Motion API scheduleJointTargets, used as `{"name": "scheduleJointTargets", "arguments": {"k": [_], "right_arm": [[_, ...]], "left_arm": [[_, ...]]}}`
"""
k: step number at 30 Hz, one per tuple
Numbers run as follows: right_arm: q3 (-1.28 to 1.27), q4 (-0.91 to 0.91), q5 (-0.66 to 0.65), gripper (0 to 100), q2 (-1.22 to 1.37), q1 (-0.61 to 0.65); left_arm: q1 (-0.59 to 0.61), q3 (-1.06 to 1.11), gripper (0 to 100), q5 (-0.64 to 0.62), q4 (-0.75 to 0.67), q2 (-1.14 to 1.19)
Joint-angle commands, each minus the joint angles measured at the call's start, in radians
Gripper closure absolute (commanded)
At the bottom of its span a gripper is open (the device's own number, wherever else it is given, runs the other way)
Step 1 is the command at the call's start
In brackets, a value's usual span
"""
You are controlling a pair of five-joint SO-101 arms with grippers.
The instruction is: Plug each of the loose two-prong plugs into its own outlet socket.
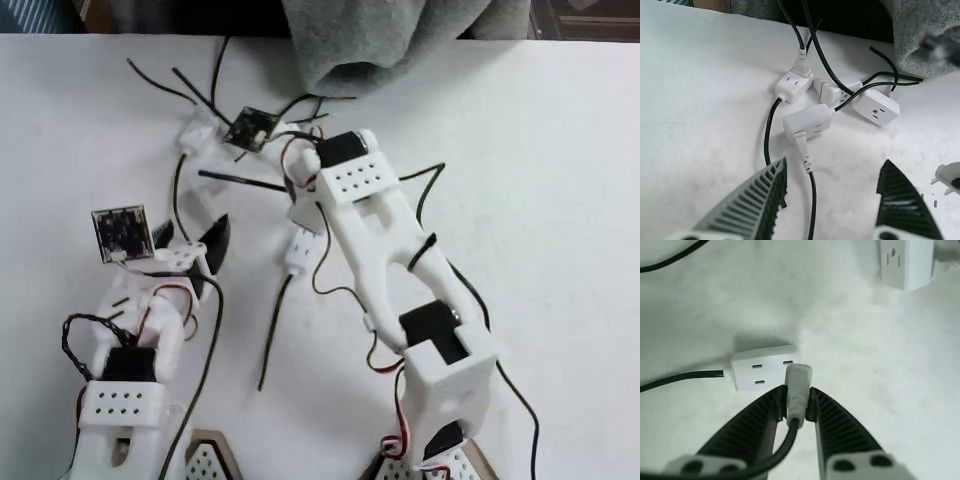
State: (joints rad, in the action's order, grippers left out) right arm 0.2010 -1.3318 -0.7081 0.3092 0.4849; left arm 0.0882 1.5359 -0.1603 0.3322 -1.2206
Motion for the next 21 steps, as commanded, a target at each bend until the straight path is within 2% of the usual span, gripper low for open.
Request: {"name": "scheduleJointTargets", "arguments": {"k": [1, 11, 18, 21], "right_arm": [[-0.017, 0.001, -0.008, 98.1, -0.015, 0.041], [-0.057, 0.016, -0.006, 98.1, -0.013, 0.035], [-0.132, 0.142, -0.008, 98.1, -0.013, 0.021], [-0.133, 0.153, -0.061, 98.1, -0.013, 0.016]], "left_arm": [[0.007, -0.006, 71, -0.002, -0.023, -0.013], [0.007, -0.006, 71, -0.002, -0.023, -0.013], [0.007, -0.006, 71, -0.002, -0.023, -0.013], [0.007, -0.006, 71, -0.002, -0.023, -0.013]]}}
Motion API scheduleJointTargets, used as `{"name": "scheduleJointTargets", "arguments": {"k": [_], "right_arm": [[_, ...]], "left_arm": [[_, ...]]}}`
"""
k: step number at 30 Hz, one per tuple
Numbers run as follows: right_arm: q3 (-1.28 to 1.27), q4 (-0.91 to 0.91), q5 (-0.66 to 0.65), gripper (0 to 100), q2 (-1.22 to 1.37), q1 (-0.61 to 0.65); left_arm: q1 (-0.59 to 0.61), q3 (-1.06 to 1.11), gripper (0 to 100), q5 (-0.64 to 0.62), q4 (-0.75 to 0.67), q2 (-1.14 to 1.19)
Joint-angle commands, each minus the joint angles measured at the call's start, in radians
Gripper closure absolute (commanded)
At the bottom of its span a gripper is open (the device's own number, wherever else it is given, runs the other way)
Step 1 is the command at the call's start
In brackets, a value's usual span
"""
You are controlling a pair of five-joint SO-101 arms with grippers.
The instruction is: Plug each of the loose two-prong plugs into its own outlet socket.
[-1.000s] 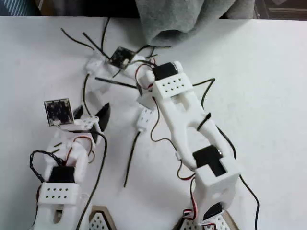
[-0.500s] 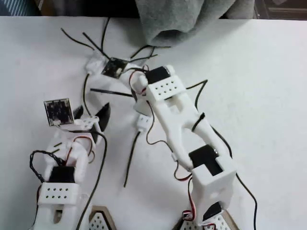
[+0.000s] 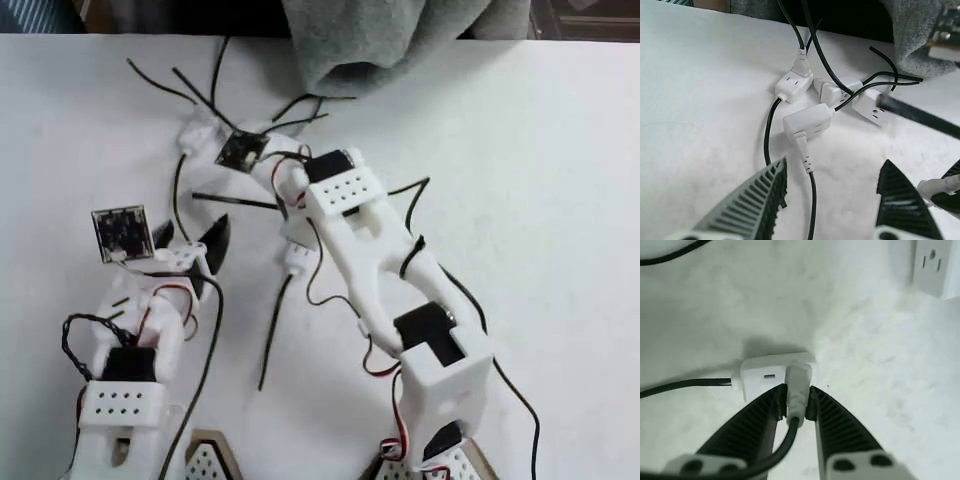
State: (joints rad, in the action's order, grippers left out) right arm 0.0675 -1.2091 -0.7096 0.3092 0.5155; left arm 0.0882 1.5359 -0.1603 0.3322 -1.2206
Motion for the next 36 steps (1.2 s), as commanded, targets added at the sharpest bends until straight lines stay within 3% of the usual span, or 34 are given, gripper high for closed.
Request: {"name": "scheduleJointTargets", "arguments": {"k": [1, 9, 25, 36], "right_arm": [[-0.002, 0.03, -0.077, 98.1, -0.013, -0.016], [0.0, -0.018, -0.089, 98.1, -0.015, -0.079], [0.018, -0.022, -0.08, 98.1, -0.03, -0.018], [0.0, 0.008, -0.038, 98.1, -0.022, -0.044]], "left_arm": [[0.007, -0.006, 71, -0.002, -0.023, -0.013], [0.007, -0.006, 71, -0.002, -0.023, -0.015], [0.007, -0.008, 71, -0.002, -0.023, -0.015], [0.007, -0.008, 71, -0.002, -0.023, -0.015]]}}
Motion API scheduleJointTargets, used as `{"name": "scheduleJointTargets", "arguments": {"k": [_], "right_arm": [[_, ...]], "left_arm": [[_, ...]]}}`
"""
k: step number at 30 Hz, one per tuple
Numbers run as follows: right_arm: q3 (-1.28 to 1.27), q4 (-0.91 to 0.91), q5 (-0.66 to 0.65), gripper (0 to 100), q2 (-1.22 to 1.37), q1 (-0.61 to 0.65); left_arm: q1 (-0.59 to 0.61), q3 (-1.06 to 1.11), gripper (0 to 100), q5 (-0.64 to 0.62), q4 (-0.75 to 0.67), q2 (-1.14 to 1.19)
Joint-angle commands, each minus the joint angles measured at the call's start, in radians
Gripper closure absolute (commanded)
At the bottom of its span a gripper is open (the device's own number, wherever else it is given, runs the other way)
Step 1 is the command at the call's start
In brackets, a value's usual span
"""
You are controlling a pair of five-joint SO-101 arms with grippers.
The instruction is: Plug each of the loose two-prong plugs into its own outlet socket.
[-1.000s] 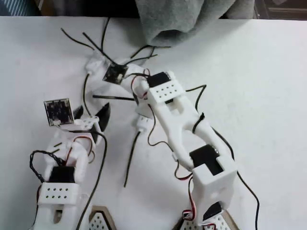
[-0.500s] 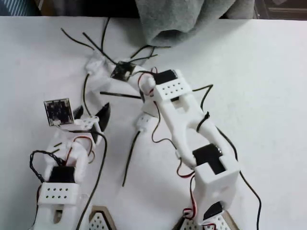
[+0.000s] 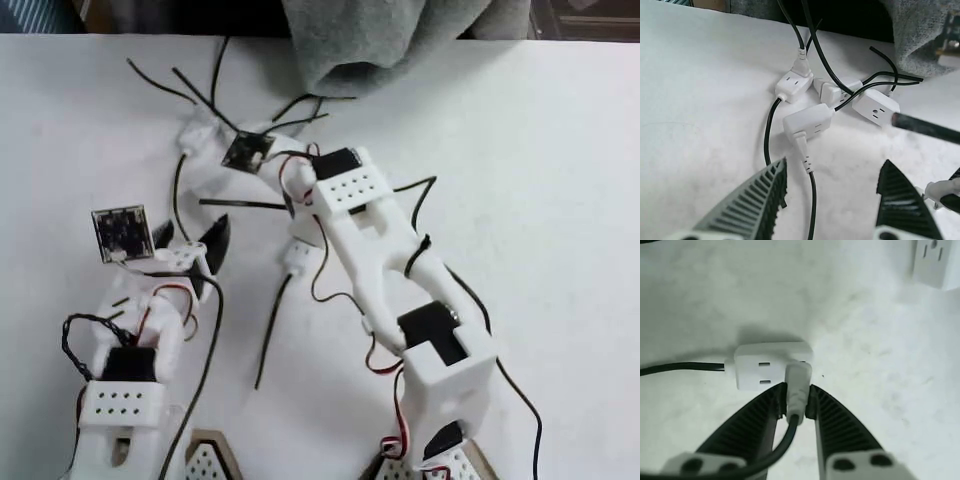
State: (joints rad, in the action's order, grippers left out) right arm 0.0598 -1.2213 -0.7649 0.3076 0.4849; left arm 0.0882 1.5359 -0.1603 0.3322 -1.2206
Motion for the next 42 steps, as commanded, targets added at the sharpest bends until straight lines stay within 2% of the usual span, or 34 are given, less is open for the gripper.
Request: {"name": "scheduleJointTargets", "arguments": {"k": [1, 10, 14, 19, 31, 42], "right_arm": [[0.008, 0.022, 0.017, 98.1, -0.021, -0.019], [0.003, 0.021, 0.02, 98.1, -0.021, -0.021], [0.003, 0.024, 0.081, 98.1, -0.019, -0.024], [-0.029, 0.025, 0.095, 98.1, -0.021, -0.021], [-0.143, 0.122, 0.13, 98.1, -0.022, -0.022], [-0.095, 0.013, 0.135, 98.1, -0.021, -0.024]], "left_arm": [[0.007, -0.008, 71, -0.002, -0.023, -0.015], [0.007, -0.008, 71, -0.002, -0.023, -0.015], [0.007, -0.008, 71, -0.002, -0.023, -0.015], [0.007, -0.008, 71, -0.002, -0.023, -0.015], [0.007, -0.008, 71, -0.002, -0.023, -0.015], [0.007, -0.008, 71, -0.002, -0.023, -0.015]]}}
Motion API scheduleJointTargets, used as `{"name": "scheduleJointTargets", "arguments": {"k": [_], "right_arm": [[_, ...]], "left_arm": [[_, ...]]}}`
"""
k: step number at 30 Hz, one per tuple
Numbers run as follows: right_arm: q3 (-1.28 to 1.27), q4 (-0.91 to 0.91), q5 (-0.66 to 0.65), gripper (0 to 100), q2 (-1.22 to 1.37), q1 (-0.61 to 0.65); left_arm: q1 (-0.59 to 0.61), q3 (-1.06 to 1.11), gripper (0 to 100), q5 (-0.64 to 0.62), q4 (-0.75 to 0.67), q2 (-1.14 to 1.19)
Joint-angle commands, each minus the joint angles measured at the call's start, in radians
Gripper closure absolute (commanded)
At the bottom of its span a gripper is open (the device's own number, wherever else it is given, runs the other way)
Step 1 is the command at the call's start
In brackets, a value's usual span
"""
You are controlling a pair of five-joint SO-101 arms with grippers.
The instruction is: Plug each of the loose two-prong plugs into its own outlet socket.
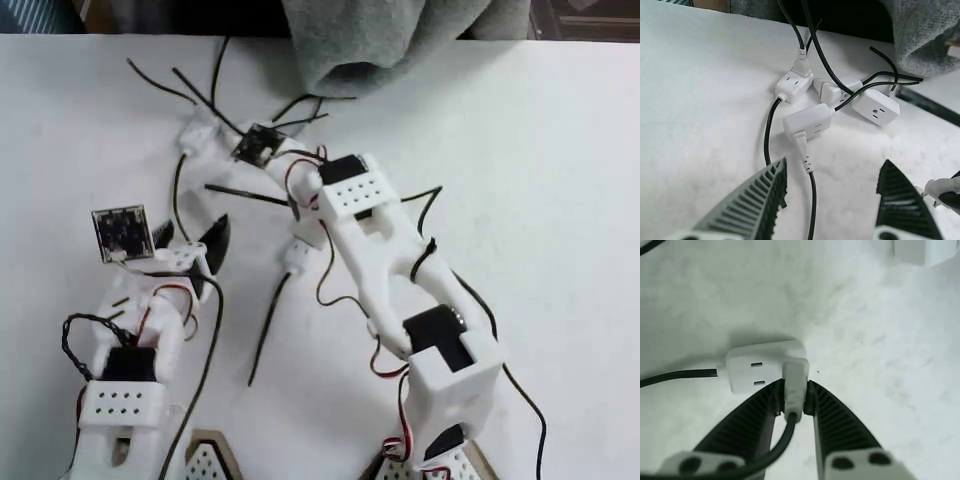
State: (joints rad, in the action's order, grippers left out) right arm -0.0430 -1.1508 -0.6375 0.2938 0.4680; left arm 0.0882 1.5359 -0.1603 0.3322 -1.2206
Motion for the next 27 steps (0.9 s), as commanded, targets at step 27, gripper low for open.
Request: {"name": "scheduleJointTargets", "arguments": {"k": [27], "right_arm": [[0.589, -0.475, -0.041, 98.1, 0.427, -0.042]], "left_arm": [[0.007, -0.006, 71, -0.002, -0.023, -0.015]]}}
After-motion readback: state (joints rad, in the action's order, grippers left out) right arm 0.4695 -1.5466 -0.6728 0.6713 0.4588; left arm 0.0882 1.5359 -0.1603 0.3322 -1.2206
